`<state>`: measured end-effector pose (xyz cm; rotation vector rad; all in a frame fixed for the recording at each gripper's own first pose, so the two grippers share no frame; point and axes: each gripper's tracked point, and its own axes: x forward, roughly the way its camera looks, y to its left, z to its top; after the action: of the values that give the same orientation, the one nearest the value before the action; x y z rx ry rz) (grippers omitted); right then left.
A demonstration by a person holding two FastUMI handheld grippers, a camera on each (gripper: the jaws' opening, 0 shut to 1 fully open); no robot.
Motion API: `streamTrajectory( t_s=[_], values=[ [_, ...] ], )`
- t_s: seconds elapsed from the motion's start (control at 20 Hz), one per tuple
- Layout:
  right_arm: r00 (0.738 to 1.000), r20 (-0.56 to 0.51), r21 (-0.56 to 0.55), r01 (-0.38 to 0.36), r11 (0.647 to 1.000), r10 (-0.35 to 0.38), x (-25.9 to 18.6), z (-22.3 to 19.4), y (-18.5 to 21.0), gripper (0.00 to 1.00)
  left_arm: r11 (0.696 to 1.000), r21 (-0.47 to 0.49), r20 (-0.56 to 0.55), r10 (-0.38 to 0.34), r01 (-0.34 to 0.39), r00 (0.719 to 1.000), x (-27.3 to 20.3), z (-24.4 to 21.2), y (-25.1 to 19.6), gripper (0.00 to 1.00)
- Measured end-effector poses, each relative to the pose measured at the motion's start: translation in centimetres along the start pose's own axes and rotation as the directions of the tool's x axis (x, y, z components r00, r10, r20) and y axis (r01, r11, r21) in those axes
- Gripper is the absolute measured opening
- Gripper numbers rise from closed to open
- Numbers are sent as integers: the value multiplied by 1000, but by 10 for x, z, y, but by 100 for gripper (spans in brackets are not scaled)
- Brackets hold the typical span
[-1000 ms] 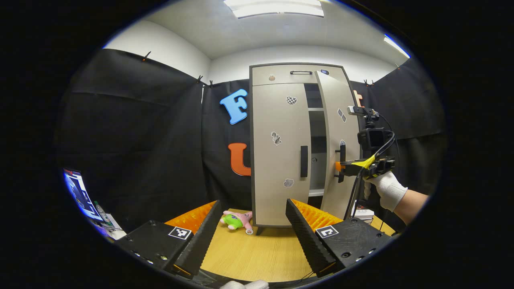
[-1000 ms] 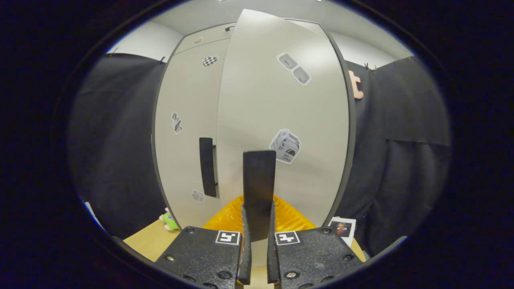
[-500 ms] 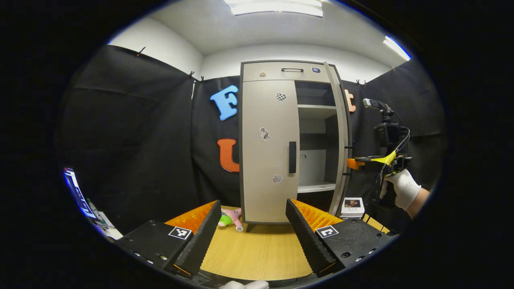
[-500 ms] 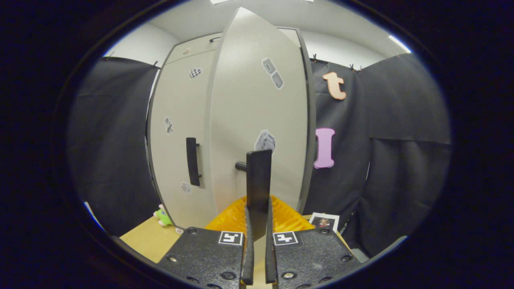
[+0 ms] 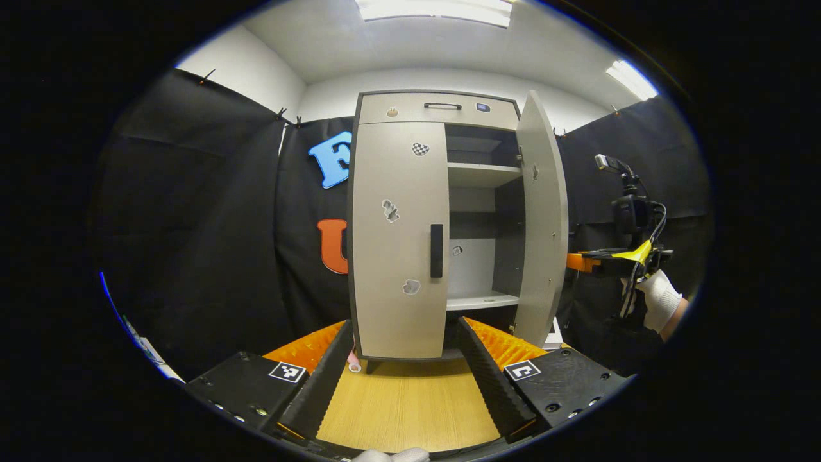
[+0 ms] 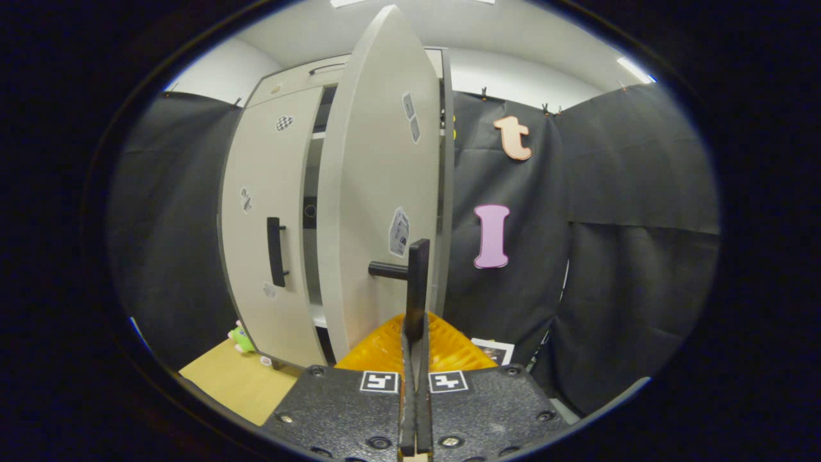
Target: Open the right door of the double-door shoe cabinet with the right hand, and open the left door with the left hand.
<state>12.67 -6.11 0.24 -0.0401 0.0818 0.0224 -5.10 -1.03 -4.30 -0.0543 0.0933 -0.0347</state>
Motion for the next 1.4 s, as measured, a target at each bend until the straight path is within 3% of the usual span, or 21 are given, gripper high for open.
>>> streamTrajectory(
  t_s=[0.2,0.4,0.55,0.7,0.8,1.0,1.1,1.2,1.25,1.35,1.4],
  values=[
    [1000,5,4,2,1000,-2,0,-1,-21,4,1000,-1,2,-28,28,1000,12,1,-11,96],
    [998,4,3,55,998,-55,1,-2,-54,4,999,-4,2,-43,43,999,16,4,-19,96],
    [1000,-12,59,7,998,-7,4,-5,-51,4,999,-11,1,-53,53,999,18,4,-23,96],
    [1000,-9,18,19,1000,-19,3,-8,-58,4,999,1,-1,-46,46,999,21,5,-22,96],
    [1000,0,40,11,999,-11,1,-5,-56,4,999,0,3,-45,45,999,21,6,-21,100],
    [1000,-4,70,16,997,-16,-5,-5,-62,4,999,8,-3,-42,42,999,25,5,-17,96],
    [1000,0,79,21,997,-21,-17,-5,-66,10,999,14,2,-37,36,999,26,7,-14,96],
    [999,-12,91,51,995,-50,-35,-11,-76,31,999,15,2,-39,39,999,28,6,-13,96],
    [998,-17,100,55,994,-53,-42,-12,-77,54,999,17,2,-40,40,999,29,6,-12,96],
    [998,-23,106,55,993,-53,-61,-18,-74,77,999,16,10,-45,45,999,34,8,-11,96],
    [998,-23,99,61,993,-59,-70,-22,-72,83,999,17,11,-45,45,999,38,6,-11,96]
  ],
)
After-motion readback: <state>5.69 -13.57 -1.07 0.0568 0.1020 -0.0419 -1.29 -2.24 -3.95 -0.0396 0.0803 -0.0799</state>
